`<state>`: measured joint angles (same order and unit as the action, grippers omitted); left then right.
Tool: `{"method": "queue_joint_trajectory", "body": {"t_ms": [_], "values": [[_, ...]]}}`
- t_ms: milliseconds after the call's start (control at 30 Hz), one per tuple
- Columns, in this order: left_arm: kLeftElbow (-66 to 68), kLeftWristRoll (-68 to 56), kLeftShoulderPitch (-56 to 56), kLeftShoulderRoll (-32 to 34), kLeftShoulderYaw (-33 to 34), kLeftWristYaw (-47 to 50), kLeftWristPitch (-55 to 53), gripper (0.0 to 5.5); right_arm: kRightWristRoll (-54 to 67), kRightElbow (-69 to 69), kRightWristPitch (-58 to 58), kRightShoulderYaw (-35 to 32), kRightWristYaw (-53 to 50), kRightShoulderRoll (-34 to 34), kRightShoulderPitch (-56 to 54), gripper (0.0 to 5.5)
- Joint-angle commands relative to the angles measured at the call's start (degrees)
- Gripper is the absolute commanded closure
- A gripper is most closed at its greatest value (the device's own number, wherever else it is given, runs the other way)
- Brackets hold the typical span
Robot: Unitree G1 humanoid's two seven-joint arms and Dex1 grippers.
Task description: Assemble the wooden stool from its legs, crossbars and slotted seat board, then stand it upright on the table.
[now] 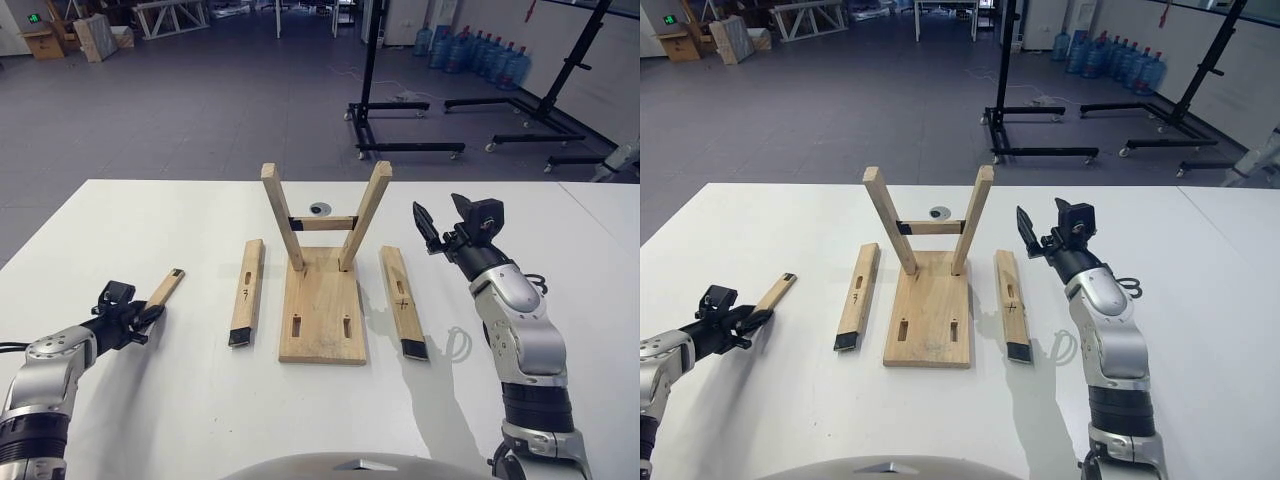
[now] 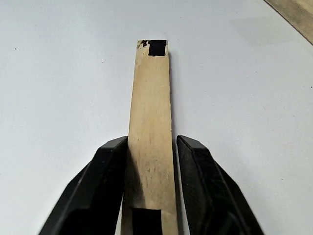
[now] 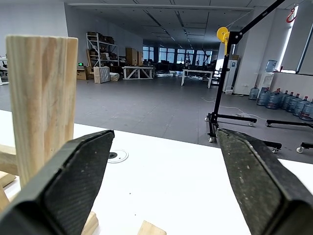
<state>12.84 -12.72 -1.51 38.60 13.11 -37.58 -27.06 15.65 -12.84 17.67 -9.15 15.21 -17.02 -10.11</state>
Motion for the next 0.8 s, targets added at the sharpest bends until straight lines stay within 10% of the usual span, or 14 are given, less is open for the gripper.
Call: {"method": "queue_joint_trajectory", "body": {"t_ms": [33,467,800], "values": [[2.65,3.07,-2.29,-1.44,-4.41,1.64,-2.71,4.22,1.01,-0.98,1.83,-0.36,0.03,0.0,-0.82,1.63],[-25.66,-3.2,8.94,-13.44,-4.5,8.33,18.52,4.22,39.24,-13.14,20.88,-0.84,8.53,4.49,2.53,1.63],[-29.26,-5.43,14.17,-14.91,-12.81,1.19,21.51,4.22,44.27,-6.98,19.54,1.8,5.29,12.81,-2.19,1.63]]}}
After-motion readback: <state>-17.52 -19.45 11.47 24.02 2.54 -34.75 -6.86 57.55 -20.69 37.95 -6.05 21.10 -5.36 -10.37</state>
